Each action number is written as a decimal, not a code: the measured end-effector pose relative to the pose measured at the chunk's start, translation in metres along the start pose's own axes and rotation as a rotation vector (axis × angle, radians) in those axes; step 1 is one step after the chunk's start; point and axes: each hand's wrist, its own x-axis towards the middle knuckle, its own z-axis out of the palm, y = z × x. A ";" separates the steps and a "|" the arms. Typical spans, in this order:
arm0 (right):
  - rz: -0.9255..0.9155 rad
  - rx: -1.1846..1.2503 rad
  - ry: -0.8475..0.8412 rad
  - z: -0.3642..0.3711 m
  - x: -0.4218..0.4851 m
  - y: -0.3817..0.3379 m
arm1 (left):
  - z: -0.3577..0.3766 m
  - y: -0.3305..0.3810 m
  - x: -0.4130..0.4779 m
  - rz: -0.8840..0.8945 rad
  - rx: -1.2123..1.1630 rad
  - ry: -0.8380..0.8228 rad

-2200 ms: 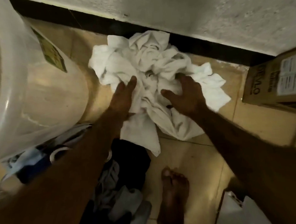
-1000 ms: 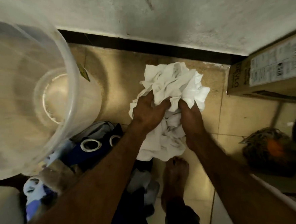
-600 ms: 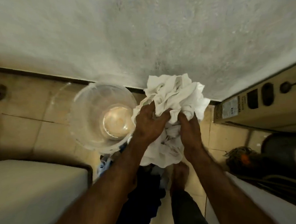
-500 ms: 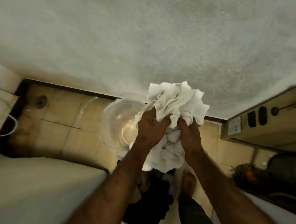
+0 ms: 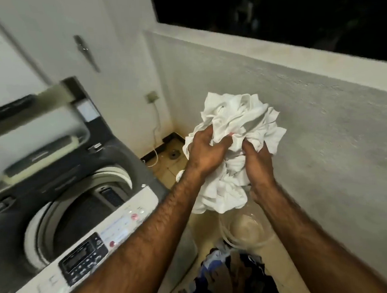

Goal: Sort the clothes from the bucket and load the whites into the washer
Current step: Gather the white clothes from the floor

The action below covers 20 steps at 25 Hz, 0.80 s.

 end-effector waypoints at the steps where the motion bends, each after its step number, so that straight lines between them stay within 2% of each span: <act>1: -0.020 0.006 -0.053 0.021 -0.003 -0.007 | -0.022 0.006 -0.001 0.009 -0.005 0.052; 4: -0.032 -0.002 -0.216 0.096 -0.021 -0.013 | -0.099 0.010 -0.009 0.037 0.004 0.253; 7: -0.032 0.005 -0.338 0.167 -0.043 -0.005 | -0.172 -0.001 -0.020 -0.022 0.086 0.405; 10: 0.029 0.029 -0.432 0.228 -0.067 0.014 | -0.229 -0.021 -0.031 -0.096 0.161 0.501; 15: 0.250 0.067 -0.530 0.318 -0.105 0.066 | -0.315 -0.069 -0.041 -0.210 0.232 0.615; 18: 0.283 0.093 -0.549 0.356 -0.116 0.091 | -0.350 -0.093 -0.039 -0.224 0.266 0.661; 20: 0.315 0.013 -0.558 0.374 -0.124 0.105 | -0.369 -0.112 -0.035 -0.262 0.345 0.680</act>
